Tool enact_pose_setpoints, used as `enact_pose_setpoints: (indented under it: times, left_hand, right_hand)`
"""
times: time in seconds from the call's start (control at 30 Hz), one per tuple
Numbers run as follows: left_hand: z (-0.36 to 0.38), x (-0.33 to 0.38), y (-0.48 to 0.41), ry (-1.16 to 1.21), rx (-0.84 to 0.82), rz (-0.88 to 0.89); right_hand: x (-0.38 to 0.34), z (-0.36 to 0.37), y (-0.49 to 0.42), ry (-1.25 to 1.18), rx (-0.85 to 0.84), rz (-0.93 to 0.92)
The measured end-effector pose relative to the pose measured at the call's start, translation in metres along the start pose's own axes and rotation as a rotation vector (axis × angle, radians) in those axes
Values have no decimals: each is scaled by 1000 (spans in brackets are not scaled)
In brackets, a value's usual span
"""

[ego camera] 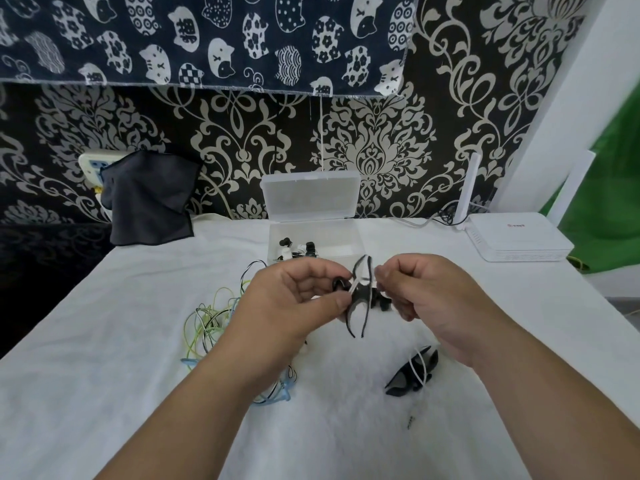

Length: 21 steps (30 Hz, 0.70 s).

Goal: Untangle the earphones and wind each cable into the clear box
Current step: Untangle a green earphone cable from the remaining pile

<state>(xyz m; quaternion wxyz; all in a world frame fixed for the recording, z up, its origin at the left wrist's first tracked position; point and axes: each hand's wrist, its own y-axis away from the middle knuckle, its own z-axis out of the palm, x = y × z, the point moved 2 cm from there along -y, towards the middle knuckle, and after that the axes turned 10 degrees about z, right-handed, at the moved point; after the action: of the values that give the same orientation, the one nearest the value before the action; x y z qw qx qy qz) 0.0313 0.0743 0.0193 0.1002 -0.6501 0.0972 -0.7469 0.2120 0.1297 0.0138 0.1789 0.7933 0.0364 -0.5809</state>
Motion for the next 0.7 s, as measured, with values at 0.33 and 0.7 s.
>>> enact_pose_setpoints:
  times: [0.33,0.7]
  left_hand:
    - [-19,-6,-6,-101,350,52]
    - [-9,-4,0,-651,66,95]
  right_hand:
    - [-2,33,16,90,-365,52]
    - [-21,11,15,-186,-223,-97]
